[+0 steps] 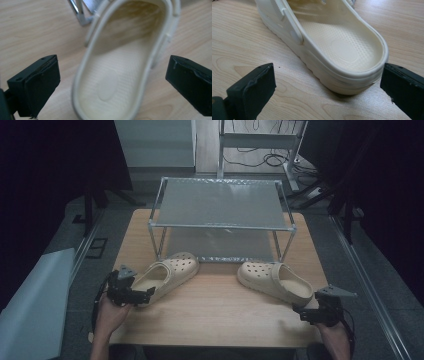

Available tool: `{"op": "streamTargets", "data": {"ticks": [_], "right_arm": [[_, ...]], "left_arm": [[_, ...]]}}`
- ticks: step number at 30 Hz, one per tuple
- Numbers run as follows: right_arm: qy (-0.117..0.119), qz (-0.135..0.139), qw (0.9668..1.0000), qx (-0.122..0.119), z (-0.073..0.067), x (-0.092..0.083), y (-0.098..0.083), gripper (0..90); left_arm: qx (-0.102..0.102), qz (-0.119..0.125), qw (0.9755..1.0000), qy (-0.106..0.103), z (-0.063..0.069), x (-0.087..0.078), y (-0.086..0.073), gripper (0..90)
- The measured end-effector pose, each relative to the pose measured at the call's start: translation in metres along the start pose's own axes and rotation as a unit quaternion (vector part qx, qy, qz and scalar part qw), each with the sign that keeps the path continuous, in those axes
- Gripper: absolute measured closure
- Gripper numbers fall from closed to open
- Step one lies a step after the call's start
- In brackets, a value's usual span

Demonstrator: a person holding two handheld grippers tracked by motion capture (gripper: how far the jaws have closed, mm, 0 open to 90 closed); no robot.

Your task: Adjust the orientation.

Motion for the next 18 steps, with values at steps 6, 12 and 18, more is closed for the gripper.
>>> {"op": "streamTargets", "data": {"ticks": [6, 12, 18], "right_arm": [[-0.001, 0.001, 1.0000, 0.001, 0.001, 0.000, -0.001, 0.0], [-0.001, 0.002, 1.0000, 0.002, 0.001, -0.001, 0.000, 0.0], [-0.001, 0.004, 1.0000, 0.002, 0.001, -0.001, 0.000, 0.0]], "left_arm": [[-0.012, -0.007, 0.9998, 0.014, -0.023, 0.002, 0.011, 0.0], [-0.032, -0.025, 0.9979, 0.051, -0.057, 0.010, 0.016, 0.0], [-0.052, -0.035, 0.9958, 0.066, -0.076, 0.016, 0.015, 0.0]]}}
Point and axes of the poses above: each handheld gripper's, and its own axes: x roughly forward along the jaws, y roughly out of its top, z roughly to its right, the point moved 1 cm from there along x, roughly forward along the jaws, and after that the axes turned 7 degrees about -y, right-handed, at the moved point
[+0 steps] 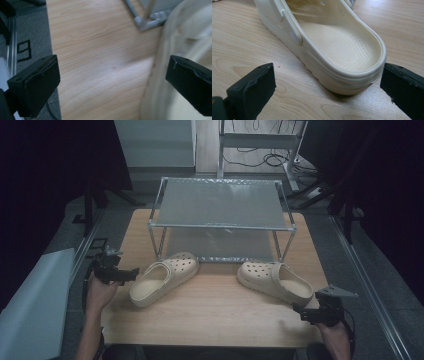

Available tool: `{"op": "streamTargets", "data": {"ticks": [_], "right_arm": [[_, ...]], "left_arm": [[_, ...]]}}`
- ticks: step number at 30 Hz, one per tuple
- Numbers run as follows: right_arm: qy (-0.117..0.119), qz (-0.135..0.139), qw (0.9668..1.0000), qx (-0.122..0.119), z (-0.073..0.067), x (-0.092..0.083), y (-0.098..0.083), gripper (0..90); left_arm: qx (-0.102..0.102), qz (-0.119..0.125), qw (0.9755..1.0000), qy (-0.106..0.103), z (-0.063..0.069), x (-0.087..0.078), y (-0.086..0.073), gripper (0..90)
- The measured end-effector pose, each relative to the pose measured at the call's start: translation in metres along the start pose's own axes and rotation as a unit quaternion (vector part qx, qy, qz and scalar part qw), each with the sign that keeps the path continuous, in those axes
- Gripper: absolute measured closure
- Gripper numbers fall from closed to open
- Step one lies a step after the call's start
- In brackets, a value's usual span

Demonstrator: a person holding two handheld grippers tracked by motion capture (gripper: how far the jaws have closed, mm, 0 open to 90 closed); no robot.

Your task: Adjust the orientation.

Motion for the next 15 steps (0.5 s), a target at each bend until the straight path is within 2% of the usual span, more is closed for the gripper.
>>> {"op": "streamTargets", "data": {"ticks": [2, 5, 6, 11, 13, 15], "right_arm": [[0.000, 0.003, 1.0000, 0.000, 0.000, -0.001, 0.000, 0.0], [-0.002, 0.007, 1.0000, 0.001, 0.002, -0.002, 0.000, 0.0], [-0.003, 0.007, 1.0000, 0.002, 0.002, -0.002, 0.000, 0.0], [-0.001, 0.003, 1.0000, 0.005, 0.005, -0.002, -0.001, 0.0], [-0.001, 0.003, 1.0000, 0.008, 0.006, -0.002, -0.002, 0.0], [0.000, 0.003, 0.9999, 0.010, 0.006, -0.001, -0.003, 0.0]], "left_arm": [[-0.007, -0.016, 0.9998, 0.009, -0.008, 0.009, -0.005, 0.0], [-0.014, -0.022, 0.9996, 0.006, -0.012, 0.014, -0.011, 0.0], [-0.018, -0.027, 0.9995, 0.003, -0.014, 0.018, -0.017, 0.0], [-0.020, -0.029, 0.9993, -0.014, -0.013, 0.022, -0.027, 1.0], [-0.030, -0.022, 0.9991, -0.020, -0.013, 0.021, -0.030, 1.8], [-0.026, -0.020, 0.9991, -0.025, -0.009, 0.019, -0.033, 2.9]]}}
Point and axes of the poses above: each handheld gripper's, and its own axes: x roughly forward along the jaws, y roughly out of its top, z roughly to its right, the point moved 1 cm from there along x, roughly forward along the jaws, and after that the axes turned 7 degrees about -y, right-handed, at the moved point
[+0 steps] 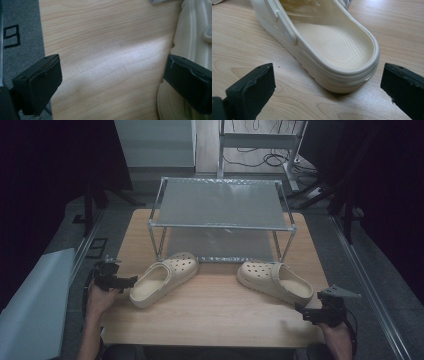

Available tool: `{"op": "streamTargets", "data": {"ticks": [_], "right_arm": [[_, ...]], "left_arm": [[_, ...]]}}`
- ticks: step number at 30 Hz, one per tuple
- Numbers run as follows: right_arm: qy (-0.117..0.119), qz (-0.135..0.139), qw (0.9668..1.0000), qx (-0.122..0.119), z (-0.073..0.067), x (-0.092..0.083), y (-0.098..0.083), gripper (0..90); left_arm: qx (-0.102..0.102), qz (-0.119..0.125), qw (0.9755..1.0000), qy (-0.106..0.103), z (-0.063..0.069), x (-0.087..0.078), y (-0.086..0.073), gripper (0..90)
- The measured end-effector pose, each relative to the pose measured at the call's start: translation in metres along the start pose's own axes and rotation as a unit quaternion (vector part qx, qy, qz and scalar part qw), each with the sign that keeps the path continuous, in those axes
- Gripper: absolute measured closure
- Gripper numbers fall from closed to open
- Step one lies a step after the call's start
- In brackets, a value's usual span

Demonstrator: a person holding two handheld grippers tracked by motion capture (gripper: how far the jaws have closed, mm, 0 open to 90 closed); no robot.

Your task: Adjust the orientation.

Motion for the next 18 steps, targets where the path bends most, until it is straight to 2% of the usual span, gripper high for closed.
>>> {"op": "streamTargets", "data": {"ticks": [5, 6, 8, 9, 11, 12, 13, 16, 18], "right_arm": [[0.003, -0.002, 1.0000, 0.000, 0.001, 0.001, -0.001, 0.0], [0.003, -0.003, 1.0000, 0.000, 0.001, 0.001, -0.001, 0.0], [0.004, -0.004, 1.0000, -0.001, 0.002, 0.001, -0.001, 0.0], [0.004, -0.003, 1.0000, 0.000, 0.002, 0.001, -0.001, 0.0], [0.005, -0.005, 1.0000, 0.000, 0.002, 0.001, -0.001, 0.0], [0.006, -0.005, 1.0000, 0.001, 0.002, 0.002, -0.001, 0.0], [0.006, -0.005, 1.0000, 0.001, 0.002, 0.002, -0.001, 0.0], [0.008, -0.008, 0.9999, 0.000, 0.002, 0.003, -0.002, 0.0], [0.009, -0.009, 0.9999, -0.001, 0.001, 0.003, -0.002, 0.0]], "left_arm": [[0.011, -0.001, 0.9999, -0.008, 0.010, -0.003, -0.005, 3.9], [0.013, -0.002, 0.9998, -0.014, 0.016, -0.004, -0.009, 4.1], [0.015, -0.001, 0.9998, -0.016, 0.020, -0.004, -0.011, 4.2], [0.016, 0.000, 0.9996, -0.023, 0.027, -0.005, -0.015, 4.3], [0.017, 0.000, 0.9995, -0.026, 0.031, -0.006, -0.018, 4.3], [0.021, 0.001, 0.9994, -0.029, 0.039, -0.007, -0.022, 4.4], [0.021, 0.001, 0.9994, -0.029, 0.039, -0.007, -0.022, 4.4], [0.026, 0.004, 0.9990, -0.036, 0.054, -0.011, -0.030, 4.5], [0.025, 0.005, 0.9989, -0.040, 0.057, -0.011, -0.032, 4.5]]}}
Point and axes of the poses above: each handheld gripper's, and its own axes: x roughly forward along the jaws, y roughly out of its top, z roughly to its right, the point moved 1 cm from there along x, roughly forward along the jaws, and after that the axes turned 7 degrees about -y, right-handed, at the moved point
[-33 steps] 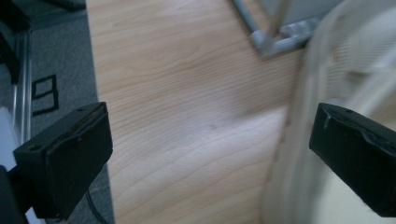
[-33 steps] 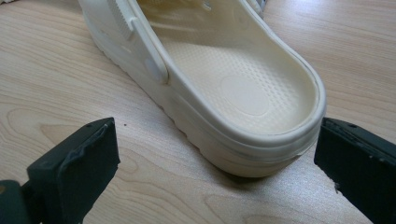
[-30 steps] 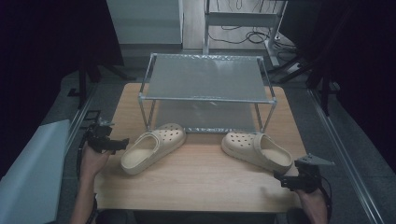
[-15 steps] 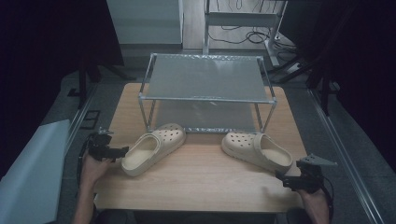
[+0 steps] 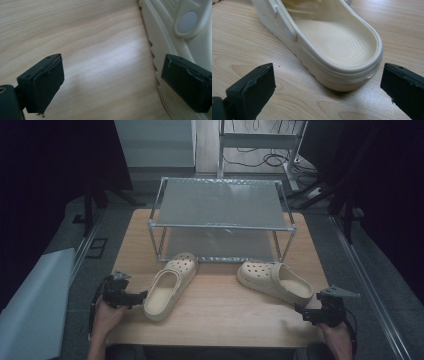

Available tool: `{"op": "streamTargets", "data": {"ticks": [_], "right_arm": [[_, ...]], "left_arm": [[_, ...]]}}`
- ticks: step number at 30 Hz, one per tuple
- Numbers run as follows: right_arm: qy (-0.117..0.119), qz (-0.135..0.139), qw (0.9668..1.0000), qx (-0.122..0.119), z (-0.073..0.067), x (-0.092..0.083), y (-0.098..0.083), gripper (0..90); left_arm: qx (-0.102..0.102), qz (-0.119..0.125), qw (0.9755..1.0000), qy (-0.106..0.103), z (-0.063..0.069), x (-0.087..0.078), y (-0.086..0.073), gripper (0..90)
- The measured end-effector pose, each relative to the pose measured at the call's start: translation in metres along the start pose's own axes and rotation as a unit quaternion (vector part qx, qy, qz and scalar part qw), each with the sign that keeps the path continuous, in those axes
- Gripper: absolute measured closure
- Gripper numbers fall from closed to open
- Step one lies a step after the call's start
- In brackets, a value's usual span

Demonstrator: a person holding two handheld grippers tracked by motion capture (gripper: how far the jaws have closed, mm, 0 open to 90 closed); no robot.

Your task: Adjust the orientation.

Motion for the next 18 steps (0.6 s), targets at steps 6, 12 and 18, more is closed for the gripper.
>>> {"op": "streamTargets", "data": {"ticks": [6, 12, 18], "right_arm": [[0.003, -0.003, 1.0000, -0.003, -0.001, 0.001, 0.000, 0.0], [0.003, -0.002, 1.0000, -0.004, -0.001, 0.001, 0.000, 0.0], [0.001, -0.004, 1.0000, 0.001, 0.002, 0.000, -0.002, 0.0]], "left_arm": [[0.003, -0.001, 0.9997, -0.023, 0.023, -0.001, -0.009, 3.6], [0.005, -0.019, 0.9998, 0.003, 0.033, -0.002, -0.004, 2.0], [-0.003, -0.012, 0.9999, 0.004, 0.035, -0.013, 0.006, 6.4]]}}
Point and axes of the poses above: each handheld gripper's, and its own axes: x roughly forward along the jaws, y roughly out of its top, z roughly to its right, the point moved 1 cm from there along x, roughly forward along the jaws, and after that the axes turned 7 degrees about -y, right-handed, at the moved point
